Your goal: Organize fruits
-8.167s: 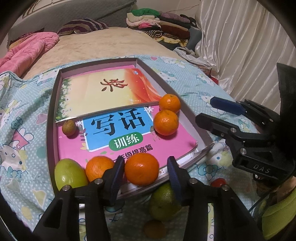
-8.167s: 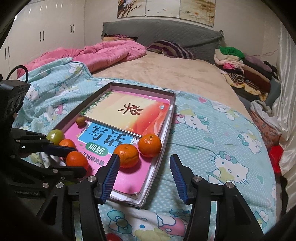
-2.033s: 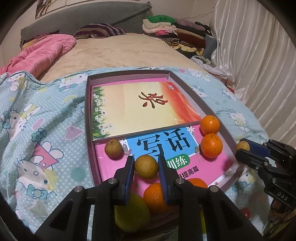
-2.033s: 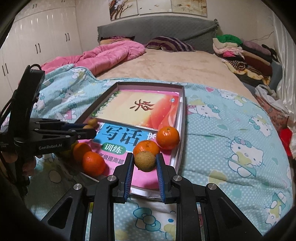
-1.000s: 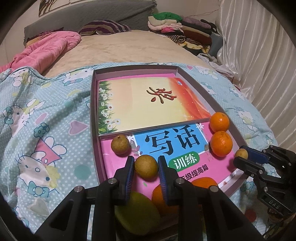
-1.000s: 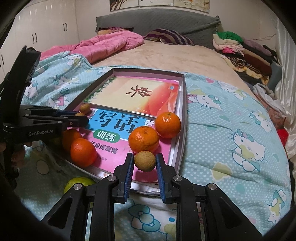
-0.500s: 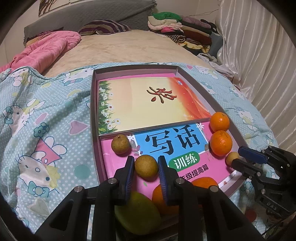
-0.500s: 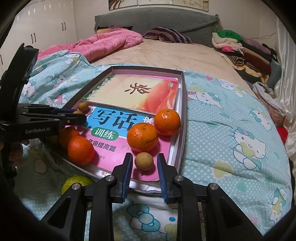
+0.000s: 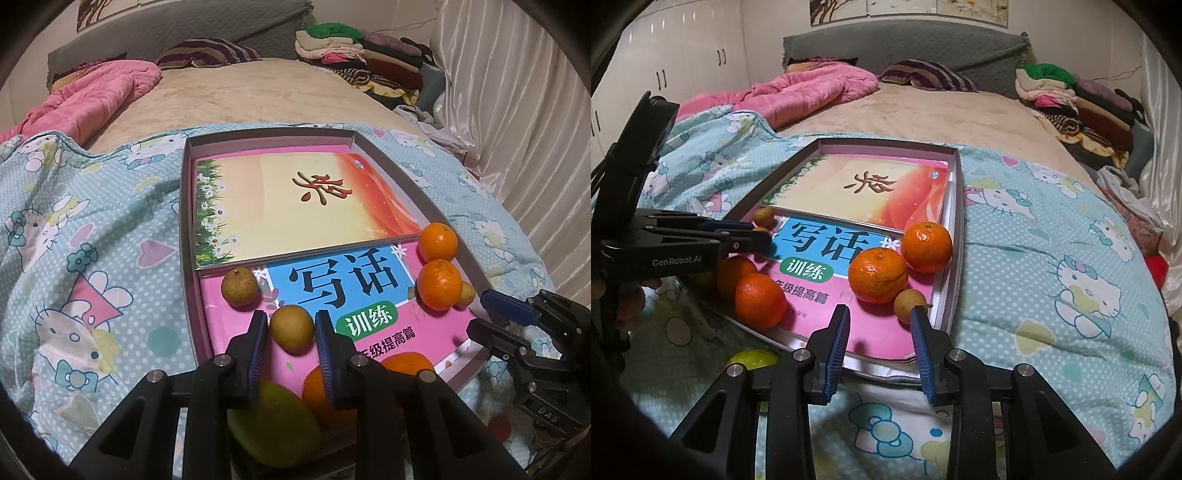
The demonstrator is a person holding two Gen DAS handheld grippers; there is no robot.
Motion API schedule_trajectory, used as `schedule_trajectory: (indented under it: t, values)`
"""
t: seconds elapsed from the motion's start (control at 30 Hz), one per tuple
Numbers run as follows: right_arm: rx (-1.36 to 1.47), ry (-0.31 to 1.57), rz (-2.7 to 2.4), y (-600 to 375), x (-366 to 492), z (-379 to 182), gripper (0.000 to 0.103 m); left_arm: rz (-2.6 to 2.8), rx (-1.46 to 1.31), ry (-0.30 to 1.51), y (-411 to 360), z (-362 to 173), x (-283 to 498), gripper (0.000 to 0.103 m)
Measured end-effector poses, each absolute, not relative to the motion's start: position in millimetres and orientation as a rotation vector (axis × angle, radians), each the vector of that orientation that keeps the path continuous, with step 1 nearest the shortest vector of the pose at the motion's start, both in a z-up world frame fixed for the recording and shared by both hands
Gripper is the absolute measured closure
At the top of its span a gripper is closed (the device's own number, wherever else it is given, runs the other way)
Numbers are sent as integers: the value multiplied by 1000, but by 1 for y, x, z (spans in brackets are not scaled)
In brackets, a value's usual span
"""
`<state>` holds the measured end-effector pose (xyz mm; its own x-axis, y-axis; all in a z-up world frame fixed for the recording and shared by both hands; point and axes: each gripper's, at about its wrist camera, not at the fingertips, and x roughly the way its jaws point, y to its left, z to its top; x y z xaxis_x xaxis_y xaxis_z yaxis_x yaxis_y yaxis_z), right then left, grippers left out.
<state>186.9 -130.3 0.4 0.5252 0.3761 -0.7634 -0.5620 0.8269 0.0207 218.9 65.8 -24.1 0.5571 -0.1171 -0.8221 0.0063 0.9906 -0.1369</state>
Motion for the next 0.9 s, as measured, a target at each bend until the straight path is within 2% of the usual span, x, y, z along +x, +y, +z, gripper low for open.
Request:
schedule_trajectory:
  t: [0.3, 0.67, 0.77, 0.9]
  values:
    - [-223, 828, 573, -134, 184, 6, 64, -73, -127, 970, 67, -19, 217, 75]
    - [-196, 806, 575, -142, 180, 15, 58, -103, -133, 940, 60, 1, 207, 59]
    - [-192, 803, 571, -145, 178, 17, 57, -117, -129, 926, 56, 9, 202, 51]
    - [-189, 791, 562, -148, 176, 19, 56, -134, -124, 911, 49, 16, 195, 46]
